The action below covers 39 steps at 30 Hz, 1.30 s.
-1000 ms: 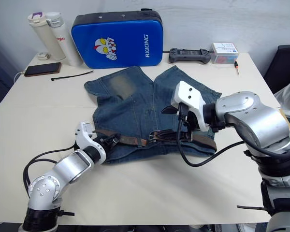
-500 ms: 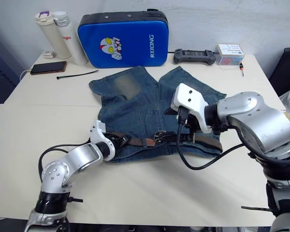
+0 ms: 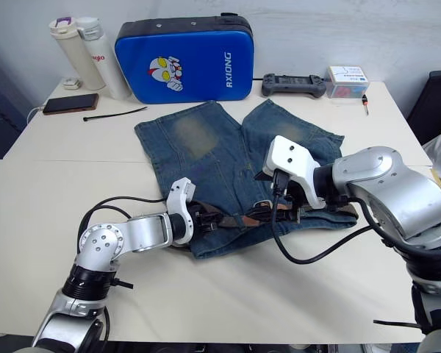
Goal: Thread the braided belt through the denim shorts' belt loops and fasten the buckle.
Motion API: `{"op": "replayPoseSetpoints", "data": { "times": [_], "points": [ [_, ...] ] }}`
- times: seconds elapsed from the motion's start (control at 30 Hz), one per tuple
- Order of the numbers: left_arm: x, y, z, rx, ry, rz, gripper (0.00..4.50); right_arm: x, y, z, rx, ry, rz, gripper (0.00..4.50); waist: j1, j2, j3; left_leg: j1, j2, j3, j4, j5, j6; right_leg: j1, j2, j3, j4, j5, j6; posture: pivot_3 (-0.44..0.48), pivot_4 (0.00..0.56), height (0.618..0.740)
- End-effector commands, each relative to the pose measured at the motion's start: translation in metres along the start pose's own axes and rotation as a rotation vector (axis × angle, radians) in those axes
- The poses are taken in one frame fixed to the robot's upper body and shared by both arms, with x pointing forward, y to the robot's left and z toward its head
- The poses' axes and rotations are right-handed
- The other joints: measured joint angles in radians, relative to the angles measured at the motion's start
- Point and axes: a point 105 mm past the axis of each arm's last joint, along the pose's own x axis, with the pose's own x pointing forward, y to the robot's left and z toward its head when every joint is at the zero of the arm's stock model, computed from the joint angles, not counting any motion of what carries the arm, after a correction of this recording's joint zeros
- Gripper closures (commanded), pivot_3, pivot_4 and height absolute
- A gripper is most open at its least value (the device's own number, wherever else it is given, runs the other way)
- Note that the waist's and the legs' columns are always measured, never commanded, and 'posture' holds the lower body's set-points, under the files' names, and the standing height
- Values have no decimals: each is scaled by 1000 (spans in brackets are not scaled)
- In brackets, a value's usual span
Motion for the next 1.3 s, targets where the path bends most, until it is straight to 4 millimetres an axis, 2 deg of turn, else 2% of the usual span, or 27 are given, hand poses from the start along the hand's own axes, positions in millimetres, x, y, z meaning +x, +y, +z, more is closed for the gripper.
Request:
{"op": "replayPoseSetpoints", "data": {
  "times": [0.03,0.17,0.23,0.27,0.4,0.5,0.63,0.73,0.83,1.0,1.1,1.17,1.2,1.3],
  "points": [
    [-4,4,-9,3,35,8,3016,-5,1,7,-57,-6,-28,0,0,0,0,0,0,0,0,0,0,0,0,0,0,0,0,0,150,740],
    [-17,-6,-9,25,62,-59,1199,-5,1,7,-58,-5,-23,0,-5,0,0,0,0,0,0,0,0,0,0,0,0,0,0,0,150,740],
    [-31,-5,-16,136,124,-71,302,-5,1,7,-59,-3,-21,0,-11,0,0,1,0,0,-1,0,-1,-1,0,1,1,0,0,0,150,740],
    [-39,-7,-17,172,147,-89,38,-6,0,7,-59,-2,-19,0,-14,0,1,1,1,0,-2,1,-1,-1,1,1,0,0,0,0,150,740],
    [-64,-4,-21,312,225,-99,38,-7,0,6,-58,3,-13,0,-23,3,2,1,0,0,-5,1,-2,-1,0,1,0,0,-1,0,150,740],
    [-86,-5,-25,497,310,-110,38,-9,0,5,-52,7,-9,0,-27,2,5,1,0,0,-6,1,-2,-2,0,1,0,-1,-1,0,150,740],
    [-100,-27,-25,703,316,-221,38,-9,1,5,-46,5,-7,0,-25,3,6,1,0,1,-9,2,-2,-2,0,1,-2,-1,-2,0,150,740],
    [-99,-36,-26,910,286,-255,38,-9,1,5,-44,5,-9,0,-25,3,7,0,0,0,-10,2,-2,-3,0,1,-4,-1,-2,0,150,740],
    [-90,-27,-22,937,276,-242,38,-9,1,5,-40,6,-15,0,-25,3,7,1,0,1,-12,2,-2,-2,0,1,-6,-1,-2,0,150,740],
    [-69,-4,-27,1098,323,-212,38,-10,0,5,-33,8,-37,0,-26,3,8,0,0,1,-13,2,-2,-3,0,1,-7,-1,-2,0,150,740],
    [-54,15,-30,1140,364,-169,904,-13,0,5,-30,9,-58,0,-24,3,9,0,0,1,-13,2,-1,-3,0,1,-7,-1,-2,0,150,740],
    [-50,18,-31,1150,372,-179,1772,-14,0,5,-26,8,-66,0,-23,3,8,-1,0,1,-13,1,0,-3,0,1,-7,-1,-2,0,150,740],
    [-50,18,-31,1145,373,-193,2398,-14,1,5,-25,8,-69,0,-23,3,9,0,0,1,-13,1,1,-2,-1,1,-7,-1,-1,0,150,740],
    [-54,23,-29,1174,399,-196,3665,-15,1,4,-21,8,-80,0,-21,3,8,-1,0,1,-12,1,2,-2,-1,1,-7,-1,-1,0,150,740]
  ]
}}
